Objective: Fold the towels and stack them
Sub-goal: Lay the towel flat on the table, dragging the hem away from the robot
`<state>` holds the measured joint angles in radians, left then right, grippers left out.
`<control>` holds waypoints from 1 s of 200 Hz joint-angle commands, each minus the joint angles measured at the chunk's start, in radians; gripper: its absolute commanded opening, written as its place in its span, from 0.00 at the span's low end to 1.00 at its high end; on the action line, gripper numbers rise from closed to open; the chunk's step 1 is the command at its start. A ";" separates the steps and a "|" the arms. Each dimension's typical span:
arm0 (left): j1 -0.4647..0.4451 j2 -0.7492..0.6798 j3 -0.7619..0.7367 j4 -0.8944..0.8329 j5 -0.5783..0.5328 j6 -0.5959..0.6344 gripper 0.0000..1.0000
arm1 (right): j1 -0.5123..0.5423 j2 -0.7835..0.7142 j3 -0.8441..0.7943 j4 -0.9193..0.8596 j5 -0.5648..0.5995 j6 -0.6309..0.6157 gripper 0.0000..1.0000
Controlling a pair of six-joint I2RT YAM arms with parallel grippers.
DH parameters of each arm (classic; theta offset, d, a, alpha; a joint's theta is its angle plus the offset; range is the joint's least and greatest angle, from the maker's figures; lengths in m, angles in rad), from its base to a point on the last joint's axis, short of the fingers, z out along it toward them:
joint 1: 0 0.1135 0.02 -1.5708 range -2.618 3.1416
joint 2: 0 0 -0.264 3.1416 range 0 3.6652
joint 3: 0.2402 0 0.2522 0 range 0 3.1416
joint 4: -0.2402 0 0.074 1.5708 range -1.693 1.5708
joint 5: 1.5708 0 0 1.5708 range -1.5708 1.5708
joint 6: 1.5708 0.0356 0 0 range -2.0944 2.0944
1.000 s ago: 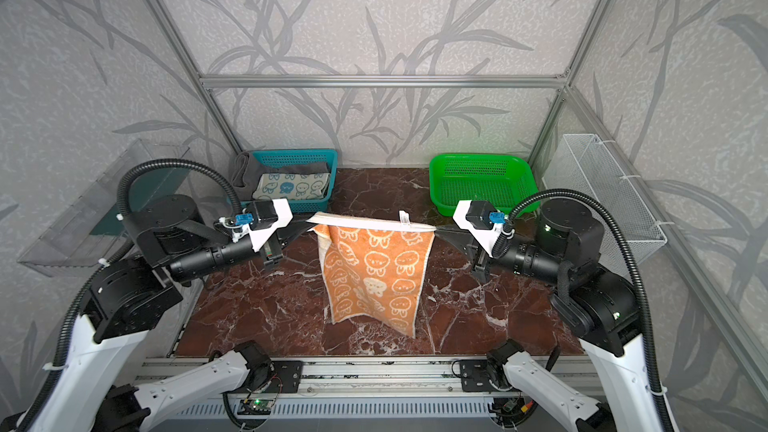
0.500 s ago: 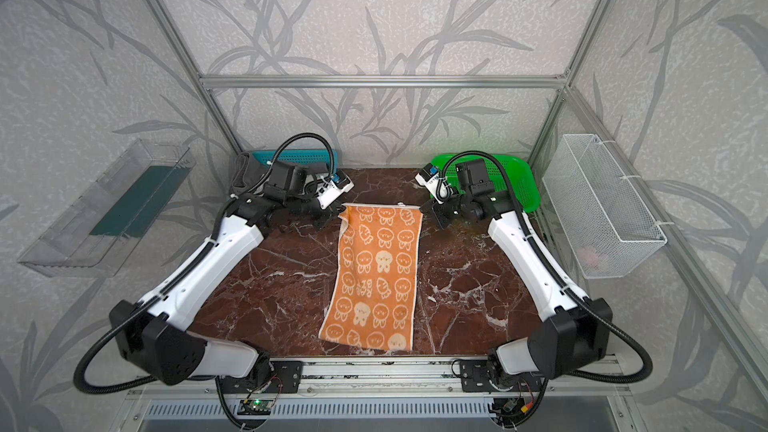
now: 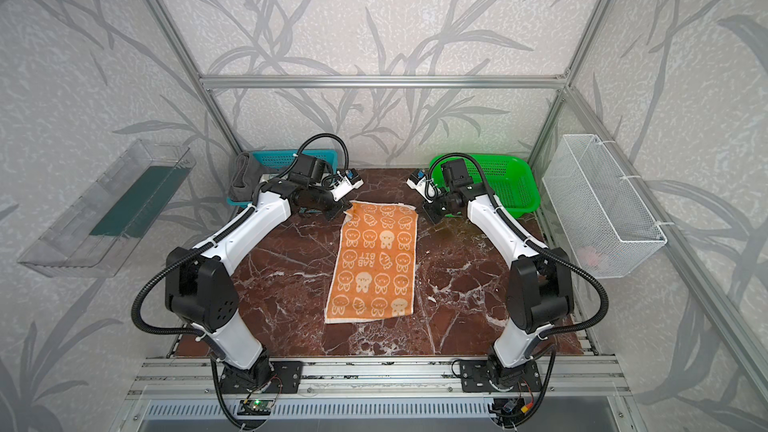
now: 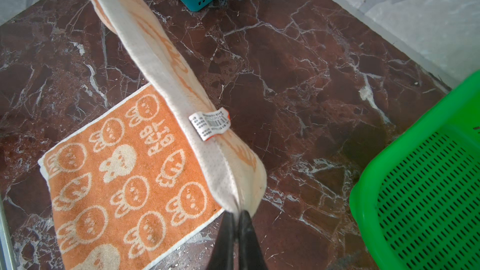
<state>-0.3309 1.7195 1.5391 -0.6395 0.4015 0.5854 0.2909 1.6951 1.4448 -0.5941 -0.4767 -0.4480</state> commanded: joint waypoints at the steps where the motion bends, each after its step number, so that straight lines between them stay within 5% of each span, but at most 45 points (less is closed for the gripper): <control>1: -0.002 -0.022 0.047 -0.056 -0.018 0.070 0.00 | 0.019 -0.050 0.002 -0.004 -0.031 -0.076 0.00; 29: -0.001 -0.037 0.052 0.003 -0.138 0.101 0.00 | 0.024 -0.056 0.037 0.016 0.065 -0.042 0.00; 84: 0.004 0.039 0.069 0.080 -0.185 0.087 0.00 | 0.023 0.051 0.103 0.110 0.183 -0.035 0.00; 200: 0.026 0.091 0.056 0.172 -0.177 0.054 0.00 | 0.029 0.142 0.168 0.127 0.137 -0.082 0.00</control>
<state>-0.3122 1.8034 1.5818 -0.4583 0.2100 0.6395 0.3172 1.8637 1.6238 -0.4503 -0.3065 -0.5079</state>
